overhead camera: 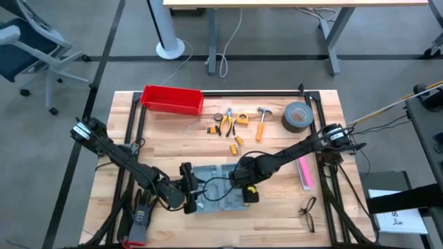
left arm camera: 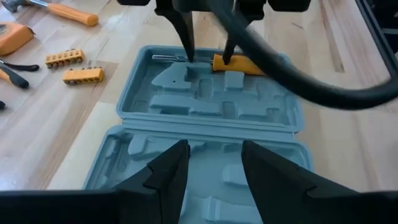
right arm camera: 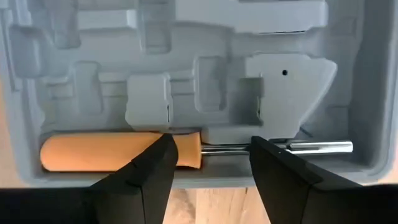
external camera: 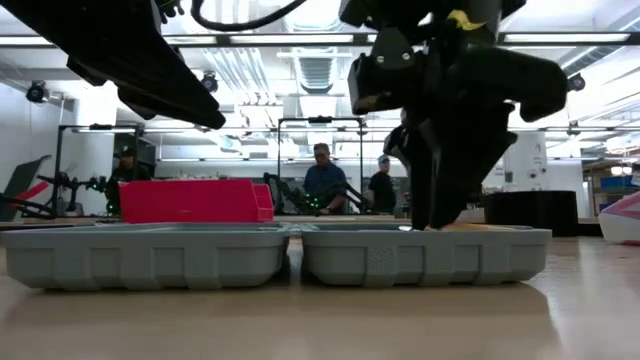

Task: Prefit tool cases
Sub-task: Put the screwdriver bit holder handle into the gray toolbox

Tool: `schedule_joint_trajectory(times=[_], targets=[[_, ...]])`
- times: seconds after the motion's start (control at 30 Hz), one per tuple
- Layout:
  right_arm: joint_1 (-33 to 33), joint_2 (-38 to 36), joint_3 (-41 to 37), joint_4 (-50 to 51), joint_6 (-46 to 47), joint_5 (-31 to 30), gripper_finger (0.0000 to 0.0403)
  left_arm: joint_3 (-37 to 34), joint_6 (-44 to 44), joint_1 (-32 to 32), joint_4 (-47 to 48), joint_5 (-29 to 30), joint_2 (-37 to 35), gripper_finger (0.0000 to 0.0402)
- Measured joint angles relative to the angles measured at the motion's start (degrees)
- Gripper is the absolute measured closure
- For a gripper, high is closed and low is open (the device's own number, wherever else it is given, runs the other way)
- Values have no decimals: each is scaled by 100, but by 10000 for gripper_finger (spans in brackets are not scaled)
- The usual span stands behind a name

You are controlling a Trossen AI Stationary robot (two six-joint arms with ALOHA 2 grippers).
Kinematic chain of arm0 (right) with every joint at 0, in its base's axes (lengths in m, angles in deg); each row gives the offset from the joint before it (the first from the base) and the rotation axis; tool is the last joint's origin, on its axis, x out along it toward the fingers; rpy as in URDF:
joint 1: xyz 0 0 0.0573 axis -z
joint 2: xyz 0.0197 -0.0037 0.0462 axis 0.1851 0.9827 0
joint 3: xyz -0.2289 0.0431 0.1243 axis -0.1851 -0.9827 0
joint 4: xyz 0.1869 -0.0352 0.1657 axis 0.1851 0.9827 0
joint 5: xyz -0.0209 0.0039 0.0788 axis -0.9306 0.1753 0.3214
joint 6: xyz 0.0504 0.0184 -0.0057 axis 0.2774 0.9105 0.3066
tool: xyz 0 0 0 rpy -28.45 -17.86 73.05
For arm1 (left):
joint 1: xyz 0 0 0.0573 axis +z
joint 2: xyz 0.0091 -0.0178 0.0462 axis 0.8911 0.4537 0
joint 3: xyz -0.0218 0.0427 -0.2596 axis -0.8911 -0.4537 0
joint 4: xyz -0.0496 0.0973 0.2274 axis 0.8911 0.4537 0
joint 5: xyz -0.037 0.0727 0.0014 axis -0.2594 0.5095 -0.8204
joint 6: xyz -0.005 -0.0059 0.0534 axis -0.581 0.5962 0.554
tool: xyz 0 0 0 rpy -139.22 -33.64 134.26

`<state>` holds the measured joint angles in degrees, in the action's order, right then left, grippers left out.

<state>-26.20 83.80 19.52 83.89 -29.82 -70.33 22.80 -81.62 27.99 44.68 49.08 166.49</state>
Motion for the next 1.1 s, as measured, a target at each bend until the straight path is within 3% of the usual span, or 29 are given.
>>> schedule_joint_trajectory(times=[0.2, 0.53, 1.1], targets=[[151, 195, 25, -101, -4, 259, 219, 0, -95, -5, 9, -141, 0, 244], [164, -553, 107, 109, 85, -214, 231, 0, -101, -7, 76, -218, -2, 244], [116, -562, 221, 627, -407, -184, 240, 0, -95, -11, 157, -302, -9, 244]])
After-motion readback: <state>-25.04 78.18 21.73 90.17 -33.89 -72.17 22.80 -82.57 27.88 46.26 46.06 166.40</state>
